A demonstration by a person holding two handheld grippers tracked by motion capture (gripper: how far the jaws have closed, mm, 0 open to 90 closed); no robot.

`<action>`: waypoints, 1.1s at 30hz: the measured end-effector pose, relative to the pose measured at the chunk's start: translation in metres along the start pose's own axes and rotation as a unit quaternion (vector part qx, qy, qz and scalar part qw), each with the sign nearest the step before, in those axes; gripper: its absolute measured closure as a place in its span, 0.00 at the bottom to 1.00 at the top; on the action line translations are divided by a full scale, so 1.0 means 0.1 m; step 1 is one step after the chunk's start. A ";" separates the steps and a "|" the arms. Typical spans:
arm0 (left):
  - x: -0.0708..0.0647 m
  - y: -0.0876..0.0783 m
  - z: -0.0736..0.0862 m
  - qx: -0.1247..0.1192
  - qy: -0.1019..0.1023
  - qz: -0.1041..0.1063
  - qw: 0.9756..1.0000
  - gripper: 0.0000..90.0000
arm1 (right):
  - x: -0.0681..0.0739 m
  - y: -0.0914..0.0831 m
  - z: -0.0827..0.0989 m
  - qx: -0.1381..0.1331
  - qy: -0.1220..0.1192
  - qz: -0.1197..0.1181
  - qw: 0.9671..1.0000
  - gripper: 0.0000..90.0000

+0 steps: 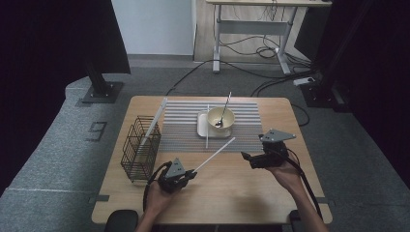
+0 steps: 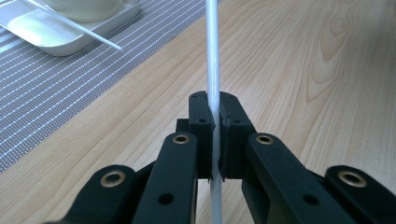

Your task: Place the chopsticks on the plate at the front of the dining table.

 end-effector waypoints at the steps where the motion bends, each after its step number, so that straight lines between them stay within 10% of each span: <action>1: 0.00 0.00 0.00 0.000 0.000 0.000 1.000 0.95 | -0.01 -0.01 0.03 -0.001 0.004 -0.001 1.000 0.06; 33: 0.05 0.01 0.01 0.011 -0.017 -0.007 1.000 0.95 | -0.15 0.27 1.21 0.062 0.076 0.007 0.995 0.04</action>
Point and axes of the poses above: each handheld gripper's, and its own axes: y roughly forward along the jaws, z roughly out of its underside, x roughly to its left, the point moved 5 cm from there along y, roughly forward along the jaws, and after that the axes turned 10 degrees about -z, right-handed, at the moved point
